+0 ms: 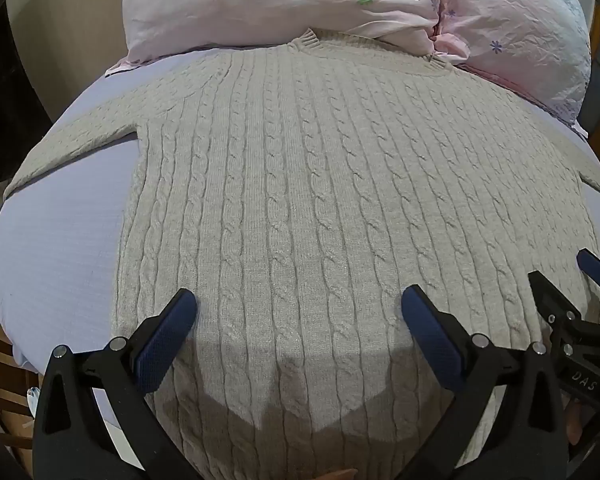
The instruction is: Fold small clothes
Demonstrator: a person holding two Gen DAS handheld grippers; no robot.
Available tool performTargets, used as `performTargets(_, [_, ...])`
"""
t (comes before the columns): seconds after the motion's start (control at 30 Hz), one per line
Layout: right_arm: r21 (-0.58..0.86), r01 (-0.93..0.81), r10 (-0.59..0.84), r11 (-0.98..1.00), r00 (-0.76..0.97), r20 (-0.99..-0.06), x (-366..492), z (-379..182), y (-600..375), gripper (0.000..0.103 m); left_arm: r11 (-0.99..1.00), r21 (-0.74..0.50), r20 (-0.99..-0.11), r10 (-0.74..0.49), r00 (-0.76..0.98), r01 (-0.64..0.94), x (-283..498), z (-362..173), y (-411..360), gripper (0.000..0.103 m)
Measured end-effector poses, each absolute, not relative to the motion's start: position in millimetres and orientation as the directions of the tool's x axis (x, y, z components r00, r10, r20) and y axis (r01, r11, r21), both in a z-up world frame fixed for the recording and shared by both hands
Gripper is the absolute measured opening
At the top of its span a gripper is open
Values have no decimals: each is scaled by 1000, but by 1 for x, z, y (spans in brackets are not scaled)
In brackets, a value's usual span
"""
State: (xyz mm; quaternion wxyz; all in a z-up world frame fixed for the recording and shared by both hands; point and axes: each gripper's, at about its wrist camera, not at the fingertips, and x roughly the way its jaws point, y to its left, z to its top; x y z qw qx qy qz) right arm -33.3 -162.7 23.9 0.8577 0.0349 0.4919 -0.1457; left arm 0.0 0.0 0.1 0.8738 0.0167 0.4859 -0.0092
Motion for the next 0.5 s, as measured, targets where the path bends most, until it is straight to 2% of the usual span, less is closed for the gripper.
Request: performTargets(0.5, [-83, 285, -214, 955, 469, -857, -33, 22, -162, 101, 999, 20, -850, 0, 527, 32, 0, 0, 0, 102])
